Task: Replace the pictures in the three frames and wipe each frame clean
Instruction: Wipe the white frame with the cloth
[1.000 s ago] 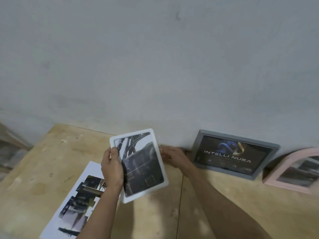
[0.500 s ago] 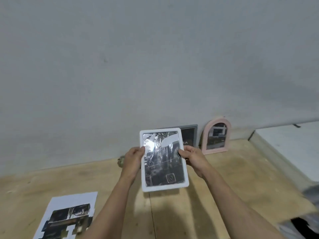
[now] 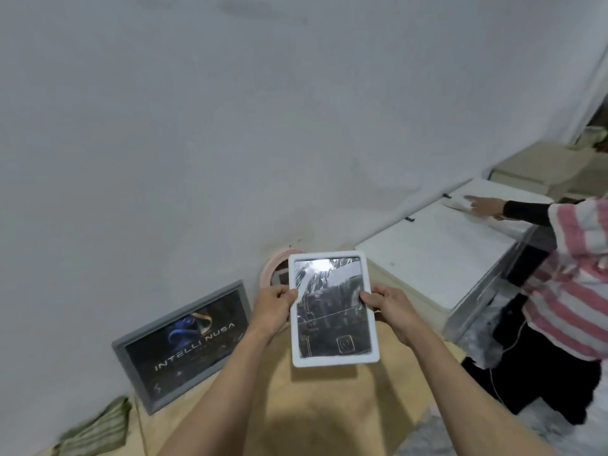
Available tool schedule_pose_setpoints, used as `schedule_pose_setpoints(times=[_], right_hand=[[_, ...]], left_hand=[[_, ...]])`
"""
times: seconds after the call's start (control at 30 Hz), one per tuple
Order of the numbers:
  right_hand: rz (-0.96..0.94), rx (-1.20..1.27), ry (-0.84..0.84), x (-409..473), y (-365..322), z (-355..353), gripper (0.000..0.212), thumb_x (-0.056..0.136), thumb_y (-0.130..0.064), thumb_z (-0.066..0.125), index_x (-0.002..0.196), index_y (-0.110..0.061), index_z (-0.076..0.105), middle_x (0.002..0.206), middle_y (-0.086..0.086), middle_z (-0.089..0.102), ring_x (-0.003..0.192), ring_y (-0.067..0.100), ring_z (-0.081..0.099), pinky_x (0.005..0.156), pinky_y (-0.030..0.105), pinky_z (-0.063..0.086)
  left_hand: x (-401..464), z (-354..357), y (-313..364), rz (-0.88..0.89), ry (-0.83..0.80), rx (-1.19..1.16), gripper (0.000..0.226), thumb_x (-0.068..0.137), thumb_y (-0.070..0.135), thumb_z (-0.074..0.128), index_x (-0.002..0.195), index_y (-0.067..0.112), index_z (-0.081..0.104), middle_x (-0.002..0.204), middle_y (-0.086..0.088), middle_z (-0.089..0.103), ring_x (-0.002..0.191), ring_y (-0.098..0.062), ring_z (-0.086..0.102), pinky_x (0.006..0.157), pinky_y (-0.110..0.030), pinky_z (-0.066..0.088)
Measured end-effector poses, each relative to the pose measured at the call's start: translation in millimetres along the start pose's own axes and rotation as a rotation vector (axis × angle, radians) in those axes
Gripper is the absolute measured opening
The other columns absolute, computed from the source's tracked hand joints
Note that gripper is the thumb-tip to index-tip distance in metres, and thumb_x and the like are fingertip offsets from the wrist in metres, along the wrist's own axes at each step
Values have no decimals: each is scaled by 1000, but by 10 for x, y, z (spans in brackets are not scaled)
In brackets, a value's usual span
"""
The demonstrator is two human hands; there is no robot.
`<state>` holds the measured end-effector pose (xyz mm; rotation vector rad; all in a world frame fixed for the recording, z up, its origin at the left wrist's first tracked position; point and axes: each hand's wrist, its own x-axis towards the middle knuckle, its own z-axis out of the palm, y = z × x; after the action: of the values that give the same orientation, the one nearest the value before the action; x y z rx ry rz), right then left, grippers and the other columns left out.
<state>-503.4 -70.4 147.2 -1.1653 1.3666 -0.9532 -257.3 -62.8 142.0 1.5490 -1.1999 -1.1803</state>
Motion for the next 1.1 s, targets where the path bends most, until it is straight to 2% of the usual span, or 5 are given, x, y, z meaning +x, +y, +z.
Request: schedule_pose_setpoints(times=[0.23,0.37,0.5,0.97,1.1], right_hand=[[27,19,48,1248,8,-731,14,90,-10,61,96,-13,72,86,8,76,75,20,71,72,33,55],[59,6,56,1995,189,-980,13,87,-7,63,92,-13,74,81,3,75,76,18,71,67,28,53],[113,-14,86,2560,479,-1108,15,85,-2,67,97,-9,73,90,8,75,81,22,72,68,32,58],[3,-368,215,3190,878,-1133,23,86,-11,68,108,-17,74,100,-3,74,86,10,69,85,32,57],[-32,-371,268,3319,873,-1100,22,85,-10,68,104,-19,75,94,-8,74,81,2,68,73,13,52]], left_hand=[[1514,810,64,-48,-60,94,24,92,32,62,79,13,70,71,-18,68,65,-27,63,71,-50,54],[2135,1198,123,35,1,241,23,95,22,59,74,15,64,65,1,62,66,-29,60,72,-44,55],[2605,1448,58,52,67,323,14,97,19,57,102,20,70,94,6,72,87,-16,65,83,-39,54],[3229,1819,-260,-35,108,311,22,98,17,56,117,14,68,109,-2,72,100,-21,67,91,-40,55],[3377,1848,-297,-25,129,312,20,97,17,55,111,16,69,104,0,73,96,-21,67,88,-43,56]])
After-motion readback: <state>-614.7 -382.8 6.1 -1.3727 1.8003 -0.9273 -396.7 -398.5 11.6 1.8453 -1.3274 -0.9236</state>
